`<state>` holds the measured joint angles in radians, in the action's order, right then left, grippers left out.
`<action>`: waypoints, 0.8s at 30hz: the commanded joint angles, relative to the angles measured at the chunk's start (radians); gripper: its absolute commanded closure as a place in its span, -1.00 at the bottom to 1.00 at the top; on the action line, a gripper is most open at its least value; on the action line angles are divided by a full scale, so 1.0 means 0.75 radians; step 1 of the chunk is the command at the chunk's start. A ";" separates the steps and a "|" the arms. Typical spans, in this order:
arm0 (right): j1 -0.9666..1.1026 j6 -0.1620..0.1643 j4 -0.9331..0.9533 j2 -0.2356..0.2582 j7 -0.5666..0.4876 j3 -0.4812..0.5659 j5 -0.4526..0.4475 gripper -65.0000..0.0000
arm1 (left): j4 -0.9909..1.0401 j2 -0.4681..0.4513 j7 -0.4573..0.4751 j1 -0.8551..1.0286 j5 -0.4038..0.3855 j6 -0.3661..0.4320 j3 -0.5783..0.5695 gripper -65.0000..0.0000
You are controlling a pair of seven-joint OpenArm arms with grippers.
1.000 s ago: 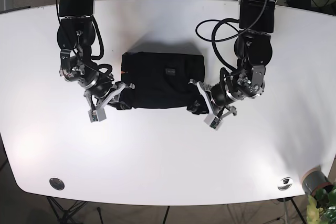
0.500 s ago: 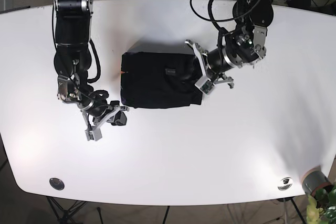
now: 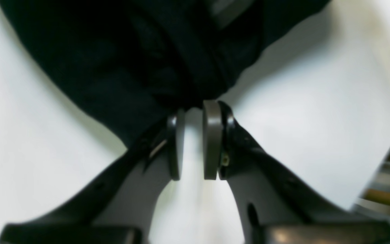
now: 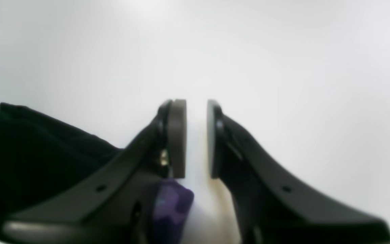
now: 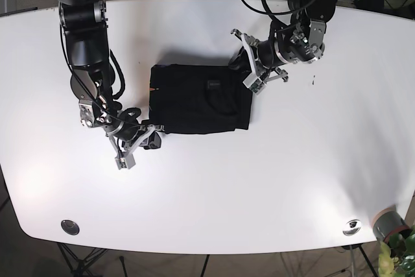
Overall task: Fold the T-shirt properly
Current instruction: 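Rotate the folded bundle with both grippers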
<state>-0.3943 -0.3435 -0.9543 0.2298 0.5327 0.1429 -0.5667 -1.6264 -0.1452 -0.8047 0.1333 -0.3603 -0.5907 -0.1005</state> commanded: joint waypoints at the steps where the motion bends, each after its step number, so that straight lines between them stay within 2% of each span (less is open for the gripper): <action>1: 0.001 -0.009 -0.032 0.036 -0.048 -0.011 -0.021 0.73 | 0.060 -0.006 0.061 -0.093 -0.020 -0.001 0.002 0.75; 11: 0.197 -0.011 -0.257 0.073 -0.053 -0.011 -0.023 0.73 | 0.510 -0.008 0.074 -0.508 -0.016 -0.001 -0.006 0.75; 16: 0.308 -0.007 -0.402 0.061 -0.051 -0.009 -0.023 0.73 | 0.715 -0.008 0.205 -0.676 -0.016 -0.001 -0.008 0.75; 20: 0.390 0.001 -0.500 0.008 -0.042 -0.005 -0.019 0.72 | 0.852 -0.008 0.266 -0.795 -0.014 -0.001 -0.008 0.75; 24: 0.426 0.001 -0.566 -0.035 0.039 -0.005 -0.017 0.73 | 0.893 -0.047 0.268 -0.868 -0.014 -0.001 -0.008 0.75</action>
<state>-0.0559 -0.3332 -1.3384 0.2104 0.5575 0.1429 -0.5632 -0.9413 -0.1532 -0.6300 -0.4728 -0.3515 -0.5842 -0.1112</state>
